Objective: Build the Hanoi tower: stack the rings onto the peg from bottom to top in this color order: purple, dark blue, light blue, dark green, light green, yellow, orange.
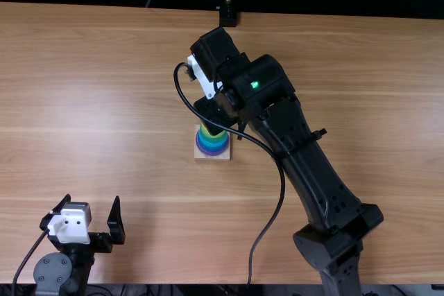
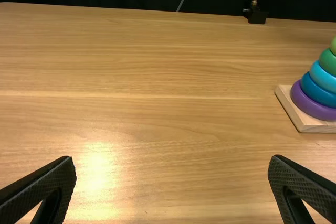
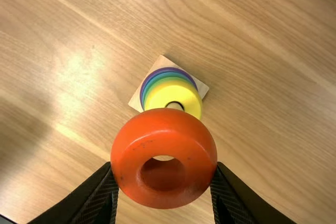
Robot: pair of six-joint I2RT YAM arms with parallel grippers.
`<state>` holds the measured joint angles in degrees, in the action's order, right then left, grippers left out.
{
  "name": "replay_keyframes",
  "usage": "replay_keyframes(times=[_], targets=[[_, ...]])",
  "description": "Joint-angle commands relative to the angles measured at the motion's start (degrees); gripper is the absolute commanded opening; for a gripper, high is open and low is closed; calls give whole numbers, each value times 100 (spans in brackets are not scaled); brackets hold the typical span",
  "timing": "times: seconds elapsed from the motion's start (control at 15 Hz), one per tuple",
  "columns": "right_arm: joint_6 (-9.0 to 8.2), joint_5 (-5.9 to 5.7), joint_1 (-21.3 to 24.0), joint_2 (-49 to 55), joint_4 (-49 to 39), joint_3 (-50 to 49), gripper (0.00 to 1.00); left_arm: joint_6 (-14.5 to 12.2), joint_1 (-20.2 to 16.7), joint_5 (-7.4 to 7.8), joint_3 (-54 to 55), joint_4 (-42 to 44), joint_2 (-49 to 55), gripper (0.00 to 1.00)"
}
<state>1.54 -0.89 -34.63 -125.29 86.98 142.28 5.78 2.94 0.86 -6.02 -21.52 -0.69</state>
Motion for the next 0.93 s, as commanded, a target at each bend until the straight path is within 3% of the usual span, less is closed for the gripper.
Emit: replay_keyframes(times=[0.0,0.87], targets=[[-6,25,-26,23,-1,125,0,-93,-30,72,602,-453,69,100],[57,-6,106,-241,9,107,0,-82,-30,72,602,-453,69,100]])
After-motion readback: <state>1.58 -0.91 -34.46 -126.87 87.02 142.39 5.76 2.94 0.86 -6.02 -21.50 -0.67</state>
